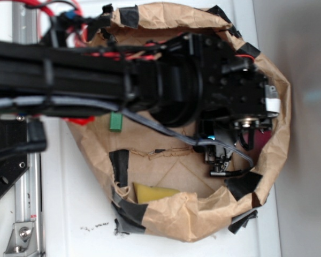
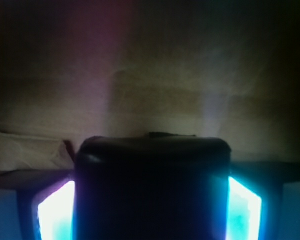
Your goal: Grab the black box.
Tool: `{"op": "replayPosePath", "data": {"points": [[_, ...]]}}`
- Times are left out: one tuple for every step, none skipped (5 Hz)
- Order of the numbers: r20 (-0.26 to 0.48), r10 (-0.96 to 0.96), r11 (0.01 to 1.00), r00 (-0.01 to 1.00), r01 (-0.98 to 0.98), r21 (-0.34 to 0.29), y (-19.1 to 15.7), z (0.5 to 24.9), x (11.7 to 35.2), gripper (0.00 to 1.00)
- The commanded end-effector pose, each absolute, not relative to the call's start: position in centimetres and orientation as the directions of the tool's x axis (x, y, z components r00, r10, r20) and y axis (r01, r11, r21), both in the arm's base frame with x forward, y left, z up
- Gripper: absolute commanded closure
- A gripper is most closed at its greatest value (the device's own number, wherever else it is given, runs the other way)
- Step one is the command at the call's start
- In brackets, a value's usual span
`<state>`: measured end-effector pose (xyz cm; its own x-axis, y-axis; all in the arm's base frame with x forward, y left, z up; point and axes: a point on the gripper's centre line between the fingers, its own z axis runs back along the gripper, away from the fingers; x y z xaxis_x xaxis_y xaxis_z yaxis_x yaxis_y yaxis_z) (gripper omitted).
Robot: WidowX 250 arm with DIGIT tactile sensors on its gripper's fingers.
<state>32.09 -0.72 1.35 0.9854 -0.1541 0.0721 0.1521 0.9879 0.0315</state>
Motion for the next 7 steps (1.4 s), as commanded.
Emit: {"op": "replayPosePath", "data": {"points": [[0.072,-0.198,0.98,0.978,0.2,-0.011,-4.2,3.0,29.1,1.0],[0.121,-0.206,0.977,0.971,0.211,-0.031,-5.0,6.5,28.5,1.0],[0.173,-0.143,0.989,0.974,0.149,-0.022,-3.8,10.6,28.7,1.0],[0.228,-0.023,0.999,0.973,0.032,-0.035,-0.9,13.8,28.7,1.0],[0.24,0.029,0.998,0.97,-0.014,-0.061,0.6,16.3,27.9,1.0],[0.212,0.033,0.998,0.977,-0.023,-0.052,0.5,17.3,26.9,1.0],[0.205,0.002,1.0,0.979,0.003,-0.025,-0.3,16.8,26.7,1.0]]}}
